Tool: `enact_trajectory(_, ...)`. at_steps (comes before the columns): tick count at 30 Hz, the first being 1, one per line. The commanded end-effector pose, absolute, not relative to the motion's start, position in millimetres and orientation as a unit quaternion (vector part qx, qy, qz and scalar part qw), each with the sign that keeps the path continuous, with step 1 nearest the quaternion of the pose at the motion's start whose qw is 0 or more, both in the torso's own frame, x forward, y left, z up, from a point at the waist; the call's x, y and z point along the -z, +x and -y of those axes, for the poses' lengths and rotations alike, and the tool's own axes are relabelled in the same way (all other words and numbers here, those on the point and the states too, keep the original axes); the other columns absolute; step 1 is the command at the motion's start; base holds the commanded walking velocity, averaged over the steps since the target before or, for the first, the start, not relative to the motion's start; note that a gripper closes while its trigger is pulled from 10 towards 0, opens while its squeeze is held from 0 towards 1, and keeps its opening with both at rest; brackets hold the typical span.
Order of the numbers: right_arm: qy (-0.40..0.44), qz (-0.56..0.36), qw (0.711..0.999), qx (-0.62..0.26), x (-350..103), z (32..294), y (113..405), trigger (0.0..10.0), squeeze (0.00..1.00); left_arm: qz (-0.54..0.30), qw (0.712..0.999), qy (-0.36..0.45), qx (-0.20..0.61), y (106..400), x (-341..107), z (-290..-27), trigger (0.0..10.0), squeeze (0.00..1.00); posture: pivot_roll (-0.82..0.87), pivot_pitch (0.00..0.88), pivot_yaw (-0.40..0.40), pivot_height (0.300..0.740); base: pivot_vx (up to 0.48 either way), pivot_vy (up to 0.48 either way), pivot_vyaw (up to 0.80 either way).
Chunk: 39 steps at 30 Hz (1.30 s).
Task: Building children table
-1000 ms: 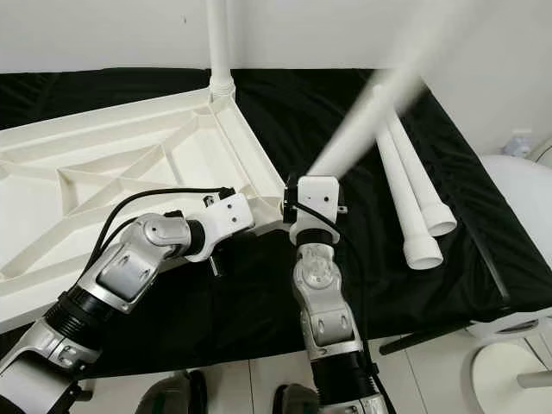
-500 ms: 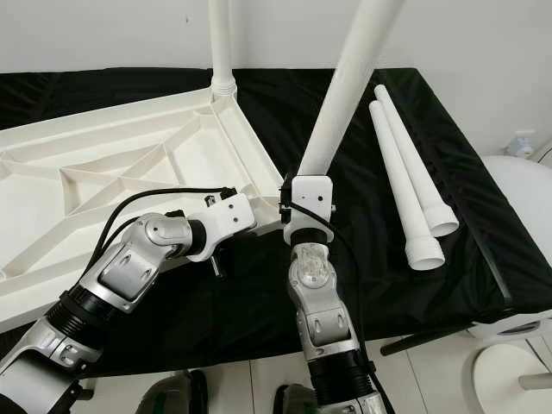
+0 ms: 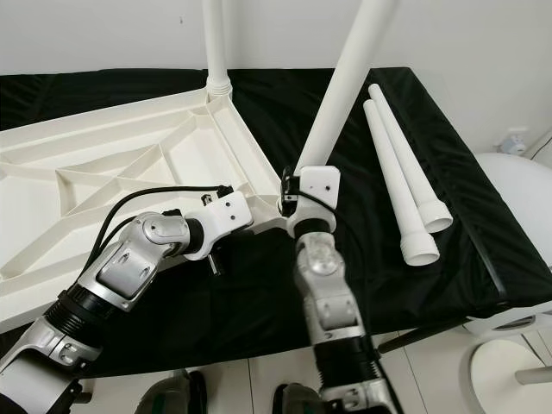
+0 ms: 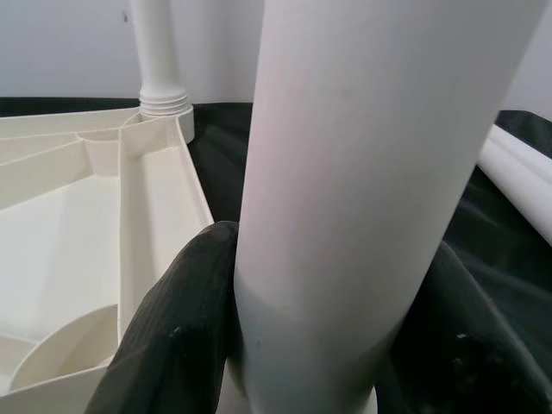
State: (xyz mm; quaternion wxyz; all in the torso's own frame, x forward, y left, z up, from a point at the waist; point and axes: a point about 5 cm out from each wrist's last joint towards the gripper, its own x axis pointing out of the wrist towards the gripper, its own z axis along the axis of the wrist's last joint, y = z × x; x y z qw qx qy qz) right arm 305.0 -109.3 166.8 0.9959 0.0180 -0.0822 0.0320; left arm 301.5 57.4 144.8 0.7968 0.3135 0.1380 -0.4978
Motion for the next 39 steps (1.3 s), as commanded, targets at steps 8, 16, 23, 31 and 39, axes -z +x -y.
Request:
enact_trajectory(8,-0.038,0.045,0.99,-0.13,-161,143,319,10.0,0.0,-0.173,0.792,0.325,0.487,298,-126,-60,10.0,0.0,-0.03,0.089,-0.015,0.74,0.0,0.0,0.0)
enact_trajectory(16,-0.064,0.037,0.969,-0.235,-162,161,317,10.0,0.0,-0.172,0.792,0.324,0.488,298,-125,-58,10.0,0.0,-0.04,0.081,-0.02,0.74,0.0,0.0,0.0)
enact_trajectory(23,-0.043,0.009,0.967,-0.253,-144,176,316,10.0,0.0,-0.171,0.793,0.322,0.488,298,-125,-57,10.0,0.0,-0.04,0.077,-0.022,0.74,0.0,0.0,0.0)
enact_trajectory(31,-0.035,-0.011,0.965,-0.26,-119,188,309,10.0,0.0,-0.172,0.792,0.324,0.488,298,-126,-60,10.0,0.0,-0.03,0.089,-0.013,0.74,0.0,0.0,0.0)
enact_trajectory(39,-0.058,-0.031,0.968,-0.243,-107,199,311,10.0,0.0,-0.174,0.791,0.324,0.488,297,-127,-60,10.0,0.0,-0.04,0.097,-0.011,0.74,0.0,0.0,0.0)
